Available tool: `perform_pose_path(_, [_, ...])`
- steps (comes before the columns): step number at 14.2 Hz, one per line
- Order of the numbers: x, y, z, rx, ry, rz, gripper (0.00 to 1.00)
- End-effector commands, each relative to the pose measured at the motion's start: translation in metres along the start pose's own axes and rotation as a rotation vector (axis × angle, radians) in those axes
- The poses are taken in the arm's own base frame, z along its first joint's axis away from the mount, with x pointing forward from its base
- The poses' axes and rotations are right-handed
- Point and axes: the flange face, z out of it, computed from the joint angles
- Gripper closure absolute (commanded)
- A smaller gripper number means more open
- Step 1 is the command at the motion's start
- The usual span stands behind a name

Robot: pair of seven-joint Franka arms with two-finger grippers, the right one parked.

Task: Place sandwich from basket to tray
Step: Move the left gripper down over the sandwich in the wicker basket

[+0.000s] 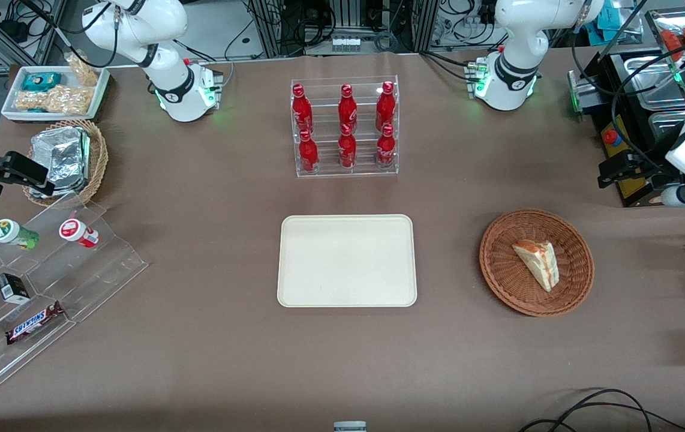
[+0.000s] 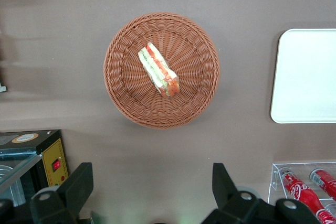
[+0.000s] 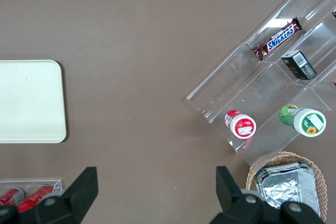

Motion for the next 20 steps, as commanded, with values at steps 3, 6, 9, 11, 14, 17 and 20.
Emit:
perform_pose_path(3, [-0.001,0.002,0.013,0.003,-0.056,-0.007,0.00])
perform_pose_path(6, [0.007,-0.001,0.041,0.005,-0.098,-0.012,0.00])
perform_pose_path(9, [0.025,-0.003,0.108,0.002,-0.146,-0.018,0.00])
perform_pose_path(11, [0.026,-0.005,0.170,0.004,-0.102,-0.045,0.00])
perform_pose_path(14, [0.026,-0.005,0.221,0.003,-0.053,-0.144,0.00])
perform_pose_path(17, [0.035,-0.005,0.254,-0.005,-0.005,-0.443,0.00])
perform_pose_path(20, [0.050,-0.002,0.287,0.016,0.040,-0.819,0.00])
